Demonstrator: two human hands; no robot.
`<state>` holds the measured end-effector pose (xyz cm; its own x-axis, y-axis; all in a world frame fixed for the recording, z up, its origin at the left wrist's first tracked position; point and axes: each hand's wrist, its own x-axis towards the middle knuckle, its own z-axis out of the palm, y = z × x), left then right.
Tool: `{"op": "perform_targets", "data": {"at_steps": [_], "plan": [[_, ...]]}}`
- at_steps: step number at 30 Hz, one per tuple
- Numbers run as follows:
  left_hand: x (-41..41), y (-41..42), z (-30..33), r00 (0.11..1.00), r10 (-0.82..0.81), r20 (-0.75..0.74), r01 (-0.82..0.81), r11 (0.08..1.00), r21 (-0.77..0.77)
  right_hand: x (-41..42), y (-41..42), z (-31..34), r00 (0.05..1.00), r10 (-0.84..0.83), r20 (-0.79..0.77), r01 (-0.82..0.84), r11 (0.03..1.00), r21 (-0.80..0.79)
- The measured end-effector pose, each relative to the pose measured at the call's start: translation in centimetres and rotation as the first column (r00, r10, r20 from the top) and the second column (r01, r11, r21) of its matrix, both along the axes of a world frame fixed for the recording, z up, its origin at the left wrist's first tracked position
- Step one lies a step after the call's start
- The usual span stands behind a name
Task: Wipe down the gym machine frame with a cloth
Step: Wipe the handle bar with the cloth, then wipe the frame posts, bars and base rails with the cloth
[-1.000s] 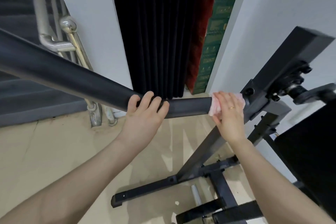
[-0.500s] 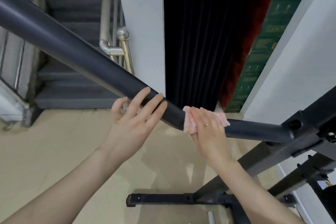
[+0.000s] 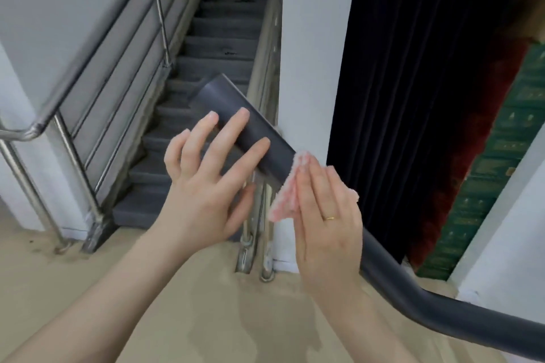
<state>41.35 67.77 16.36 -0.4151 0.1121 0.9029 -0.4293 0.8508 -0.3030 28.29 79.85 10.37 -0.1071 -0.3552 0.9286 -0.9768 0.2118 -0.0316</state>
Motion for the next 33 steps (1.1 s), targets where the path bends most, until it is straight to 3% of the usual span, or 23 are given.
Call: {"op": "perform_targets", "data": {"at_steps": [2,4,5,7,9,10,14,16,18,20,23,25,27,28,30,32,33], "plan": [[0.9,-1.8,1.0,0.993,-0.094,-0.074,0.100,0.991,0.093,1.8,-2.4,2.2,0.994,-0.071,-0.088,0.065,0.996,-0.067],[1.6,-3.3,1.9,0.952,-0.277,-0.131,0.301,0.924,0.236,3.7,-5.5,5.6,0.987,-0.081,-0.136,0.065,0.991,-0.120],[1.8,-3.9,2.3,0.904,-0.397,-0.159,0.427,0.842,0.330,4.6,-6.8,7.4,0.985,-0.075,-0.155,0.055,0.990,-0.128],[2.0,-4.6,2.7,0.746,-0.617,-0.250,0.642,0.566,0.517,5.3,-8.2,9.2,0.980,-0.037,-0.196,0.018,0.995,-0.096],[2.2,-5.0,2.8,0.581,-0.718,-0.383,0.749,0.286,0.598,4.5,-7.3,8.1,0.979,-0.028,-0.200,0.023,0.999,-0.027],[2.3,-5.3,2.8,0.523,-0.740,-0.423,0.766,0.191,0.613,3.9,-6.3,6.9,0.981,-0.066,-0.185,0.065,0.998,-0.014],[2.0,-6.6,2.6,0.328,-0.798,-0.506,0.784,-0.069,0.616,3.7,-4.7,4.0,0.969,-0.202,-0.141,0.200,0.979,-0.032],[1.7,-7.1,2.5,0.192,-0.791,-0.581,0.774,-0.242,0.585,4.2,-6.3,6.1,0.968,-0.163,-0.191,0.159,0.987,-0.035],[1.9,-7.7,2.1,0.090,-0.758,-0.646,0.745,-0.380,0.549,5.7,-8.4,9.0,0.988,-0.061,-0.142,0.050,0.996,-0.077],[2.3,-8.6,1.7,0.112,-0.746,-0.657,0.749,-0.371,0.549,6.9,-10.1,10.7,0.969,-0.095,-0.229,0.065,0.989,-0.132],[3.3,-10.3,0.8,0.250,-0.756,-0.606,0.763,-0.232,0.604,7.7,-11.3,10.9,0.808,-0.365,-0.463,0.284,0.929,-0.237],[3.9,-11.9,0.1,0.316,-0.753,-0.578,0.745,-0.180,0.642,8.1,-12.1,10.2,0.761,-0.365,-0.536,0.273,0.930,-0.246],[4.2,-13.9,-0.6,0.346,-0.739,-0.577,0.708,-0.198,0.678,8.4,-13.6,8.5,0.776,-0.253,-0.577,0.197,0.967,-0.159],[4.4,-15.2,-1.0,0.354,-0.737,-0.576,0.683,-0.218,0.698,8.4,-15.0,7.4,0.809,-0.203,-0.551,0.175,0.979,-0.103],[4.6,-18.0,-2.0,0.369,-0.741,-0.561,0.614,-0.259,0.746,8.3,-18.1,5.1,0.923,-0.140,-0.358,0.152,0.988,0.005],[4.8,-21.4,-3.7,0.401,-0.739,-0.541,0.504,-0.316,0.804,8.5,-21.1,2.8,0.998,-0.065,0.003,0.064,0.993,0.099],[5.1,-23.2,-4.8,0.427,-0.738,-0.522,0.432,-0.341,0.835,9.0,-22.5,1.9,0.974,-0.039,0.223,0.016,0.994,0.105]]}}
